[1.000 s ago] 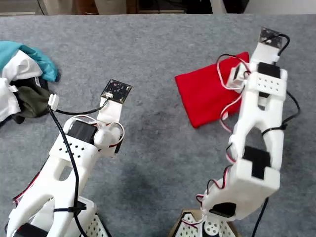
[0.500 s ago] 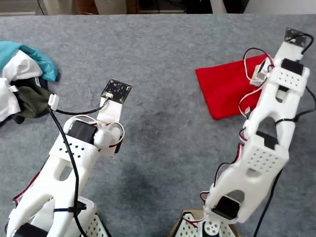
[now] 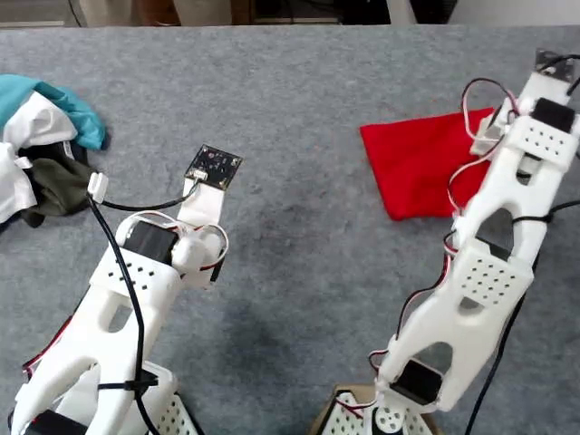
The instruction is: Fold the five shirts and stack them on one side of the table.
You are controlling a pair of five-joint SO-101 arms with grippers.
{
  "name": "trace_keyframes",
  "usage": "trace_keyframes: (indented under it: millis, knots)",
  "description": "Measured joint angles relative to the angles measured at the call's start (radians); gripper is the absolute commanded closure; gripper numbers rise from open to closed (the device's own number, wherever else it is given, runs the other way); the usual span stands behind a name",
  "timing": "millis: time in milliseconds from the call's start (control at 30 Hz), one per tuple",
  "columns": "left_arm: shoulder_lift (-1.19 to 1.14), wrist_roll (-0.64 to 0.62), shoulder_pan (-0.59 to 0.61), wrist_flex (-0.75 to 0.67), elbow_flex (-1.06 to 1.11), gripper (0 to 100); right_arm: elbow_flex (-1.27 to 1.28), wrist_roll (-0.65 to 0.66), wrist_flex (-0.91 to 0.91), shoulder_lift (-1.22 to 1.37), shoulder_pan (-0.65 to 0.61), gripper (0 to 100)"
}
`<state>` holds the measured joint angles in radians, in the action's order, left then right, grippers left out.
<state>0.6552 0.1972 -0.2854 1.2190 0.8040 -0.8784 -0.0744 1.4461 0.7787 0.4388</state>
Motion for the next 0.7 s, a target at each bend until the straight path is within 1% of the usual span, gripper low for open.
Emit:
trace_keyframes:
  millis: [67, 167, 367, 467, 500, 567, 700]
  knots:
    - [0.0, 0.0, 0.0, 0.0, 0.0, 98, -0.057, 0.028, 0.038, -0.002, -0.002, 46.9]
    - [0.0, 0.0, 0.0, 0.0, 0.0, 98, -0.115, 0.035, 0.092, -0.002, -0.002, 55.1]
    - [0.0, 0.0, 0.0, 0.0, 0.0, 98, -0.11, 0.035, 0.104, -0.002, -0.002, 85.7]
    - [0.0, 0.0, 0.011, 0.0, -0.002, 98, -0.061, 0.035, 0.058, -0.002, -0.005, 98.2]
    - [0.0, 0.0, 0.025, 0.0, -0.011, 98, -0.037, 0.035, 0.037, -0.002, -0.005, 99.8]
    - [0.0, 0.0, 0.061, 0.0, -0.041, 98, 0.017, 0.035, -0.003, -0.002, -0.005, 97.7]
    - [0.0, 0.0, 0.186, 0.0, -0.11, 98, 0.155, 0.035, -0.075, 0.029, -0.005, 98.0]
